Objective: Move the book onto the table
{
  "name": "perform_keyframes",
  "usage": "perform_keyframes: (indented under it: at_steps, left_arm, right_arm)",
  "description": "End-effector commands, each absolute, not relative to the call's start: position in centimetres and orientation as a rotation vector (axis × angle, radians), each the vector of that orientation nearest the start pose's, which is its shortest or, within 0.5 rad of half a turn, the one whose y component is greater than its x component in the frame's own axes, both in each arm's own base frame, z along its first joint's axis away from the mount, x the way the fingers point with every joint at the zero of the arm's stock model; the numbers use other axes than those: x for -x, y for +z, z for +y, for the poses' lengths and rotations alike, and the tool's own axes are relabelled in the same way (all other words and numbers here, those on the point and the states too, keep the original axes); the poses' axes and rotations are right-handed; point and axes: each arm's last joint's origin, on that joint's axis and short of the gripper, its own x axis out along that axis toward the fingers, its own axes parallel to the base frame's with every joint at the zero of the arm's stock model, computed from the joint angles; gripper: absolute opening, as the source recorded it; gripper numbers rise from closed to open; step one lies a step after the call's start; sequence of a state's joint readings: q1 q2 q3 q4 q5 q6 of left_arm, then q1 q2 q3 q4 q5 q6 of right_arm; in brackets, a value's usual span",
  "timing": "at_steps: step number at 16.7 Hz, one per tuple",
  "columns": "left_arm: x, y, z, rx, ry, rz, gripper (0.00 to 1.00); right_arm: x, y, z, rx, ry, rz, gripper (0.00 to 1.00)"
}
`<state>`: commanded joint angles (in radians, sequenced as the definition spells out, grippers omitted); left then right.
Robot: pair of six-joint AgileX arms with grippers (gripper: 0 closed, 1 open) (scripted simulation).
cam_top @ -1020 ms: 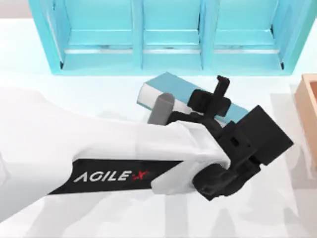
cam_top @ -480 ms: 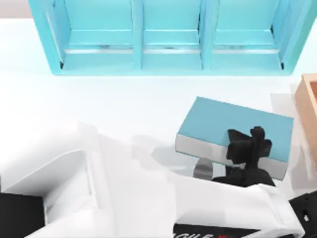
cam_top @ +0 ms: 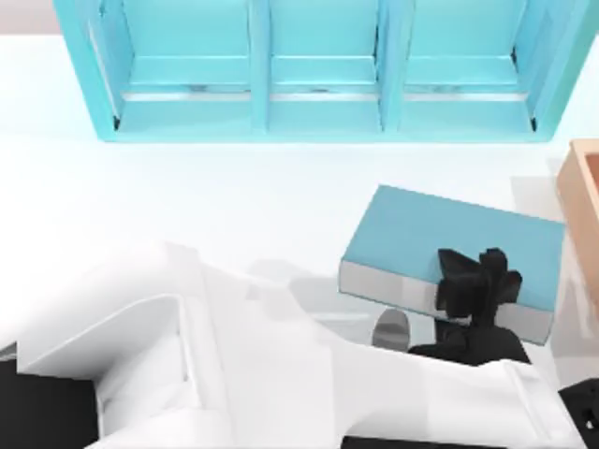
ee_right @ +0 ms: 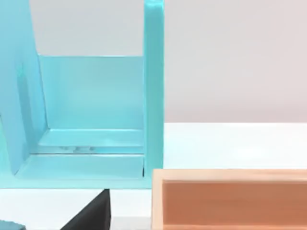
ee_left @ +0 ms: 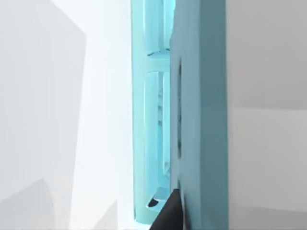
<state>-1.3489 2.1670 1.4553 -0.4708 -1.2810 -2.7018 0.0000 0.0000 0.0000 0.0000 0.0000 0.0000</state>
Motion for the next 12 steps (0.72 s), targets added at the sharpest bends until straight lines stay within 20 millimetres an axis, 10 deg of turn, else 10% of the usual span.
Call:
perform_keyframes:
  at_steps: [12]
  left_arm:
    - [-12.2,11.8,-41.0,1.533,0.303,0.114,0.00]
  right_arm:
    - [-10.6,16.0,-0.1,0.000,0.000,0.000,1.00]
